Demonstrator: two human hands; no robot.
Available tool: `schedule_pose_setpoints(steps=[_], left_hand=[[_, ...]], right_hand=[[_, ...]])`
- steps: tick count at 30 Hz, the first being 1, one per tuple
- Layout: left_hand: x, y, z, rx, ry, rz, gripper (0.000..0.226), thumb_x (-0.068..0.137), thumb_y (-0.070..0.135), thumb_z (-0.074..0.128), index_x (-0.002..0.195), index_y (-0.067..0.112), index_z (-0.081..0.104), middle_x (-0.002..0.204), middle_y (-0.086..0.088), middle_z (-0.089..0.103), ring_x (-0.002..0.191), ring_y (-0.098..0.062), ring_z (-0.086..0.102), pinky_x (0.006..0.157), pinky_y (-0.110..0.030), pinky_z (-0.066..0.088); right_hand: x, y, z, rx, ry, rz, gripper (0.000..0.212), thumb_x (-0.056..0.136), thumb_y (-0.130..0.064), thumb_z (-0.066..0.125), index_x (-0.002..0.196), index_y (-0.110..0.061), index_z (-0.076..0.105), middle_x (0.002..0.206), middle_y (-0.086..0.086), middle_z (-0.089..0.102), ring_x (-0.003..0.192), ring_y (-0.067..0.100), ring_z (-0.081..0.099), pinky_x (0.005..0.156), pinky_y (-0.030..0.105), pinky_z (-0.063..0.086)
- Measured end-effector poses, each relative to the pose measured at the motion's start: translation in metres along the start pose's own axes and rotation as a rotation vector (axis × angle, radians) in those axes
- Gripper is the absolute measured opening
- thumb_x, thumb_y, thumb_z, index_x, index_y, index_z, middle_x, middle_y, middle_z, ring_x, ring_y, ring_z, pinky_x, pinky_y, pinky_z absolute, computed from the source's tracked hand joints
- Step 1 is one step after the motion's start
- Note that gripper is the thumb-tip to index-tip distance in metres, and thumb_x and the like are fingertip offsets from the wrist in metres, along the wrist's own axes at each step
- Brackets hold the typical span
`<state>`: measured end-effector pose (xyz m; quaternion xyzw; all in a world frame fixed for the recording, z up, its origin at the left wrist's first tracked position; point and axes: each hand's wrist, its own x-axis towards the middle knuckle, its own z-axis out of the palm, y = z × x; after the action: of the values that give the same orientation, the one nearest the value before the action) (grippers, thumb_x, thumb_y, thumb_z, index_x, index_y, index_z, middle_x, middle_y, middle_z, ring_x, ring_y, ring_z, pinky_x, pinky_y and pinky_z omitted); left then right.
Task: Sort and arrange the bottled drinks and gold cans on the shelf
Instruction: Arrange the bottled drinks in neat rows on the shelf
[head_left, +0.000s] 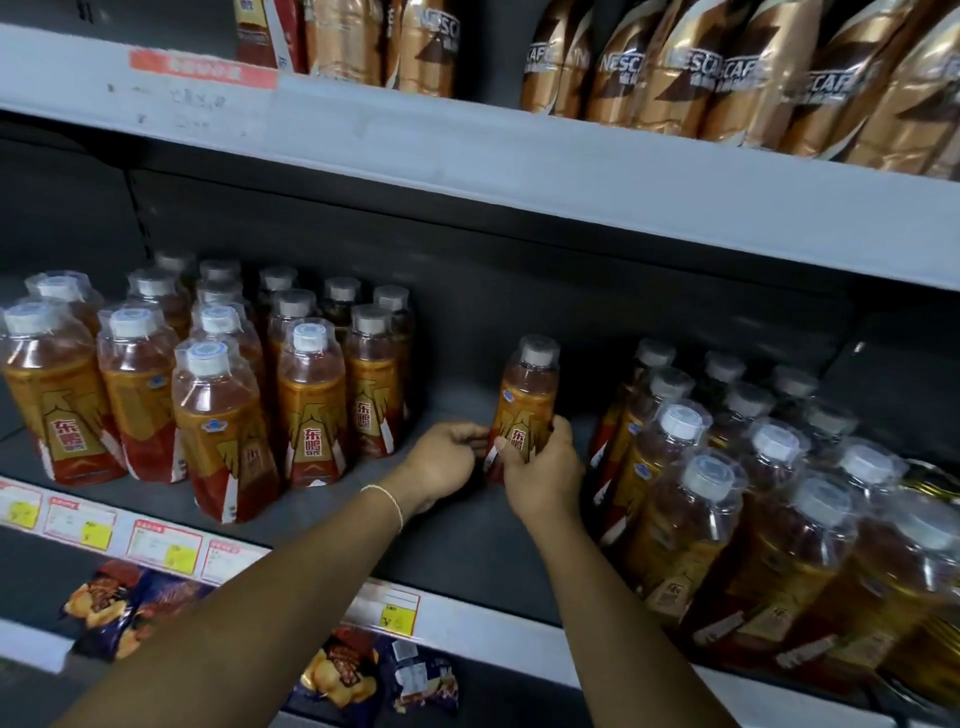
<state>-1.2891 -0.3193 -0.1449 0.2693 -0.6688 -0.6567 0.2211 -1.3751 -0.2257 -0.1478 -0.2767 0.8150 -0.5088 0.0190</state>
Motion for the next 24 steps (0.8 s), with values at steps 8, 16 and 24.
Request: schedule_pose_setpoints(steps=[8,16,24], left_hand=[[0.001,0.005,0.000,-0.013,0.023,-0.057,0.044,0.090,-0.017,0.034,0.111,0.005,0.066,0.115,-0.018,0.068,0.098,-0.018,0.068,0.081,-0.026,0.056],[0.004,0.015,-0.015,-0.004,-0.016,-0.086,0.038,0.096,-0.009,0.032,0.122,0.003,0.058,0.127,-0.018,0.062,0.101,-0.017,0.064,0.084,-0.026,0.052],[0.013,0.008,-0.034,0.050,-0.005,-0.094,0.037,0.095,-0.010,0.036,0.122,0.003,0.057,0.127,-0.017,0.060,0.104,-0.021,0.061,0.097,-0.035,0.048]], right_hand=[[0.000,0.008,0.010,-0.058,0.009,0.022,0.064,0.088,-0.027,0.071,0.141,-0.007,0.042,0.128,0.014,0.061,0.117,0.032,0.059,0.097,0.039,0.049],[0.012,0.001,0.022,-0.068,0.050,0.052,0.055,0.086,-0.025,0.073,0.132,-0.009,0.048,0.120,0.013,0.065,0.108,0.031,0.063,0.091,0.041,0.052],[0.031,-0.006,0.033,-0.141,0.050,0.085,0.053,0.086,-0.025,0.073,0.129,-0.005,0.048,0.121,0.016,0.064,0.110,0.034,0.062,0.089,0.037,0.049]])
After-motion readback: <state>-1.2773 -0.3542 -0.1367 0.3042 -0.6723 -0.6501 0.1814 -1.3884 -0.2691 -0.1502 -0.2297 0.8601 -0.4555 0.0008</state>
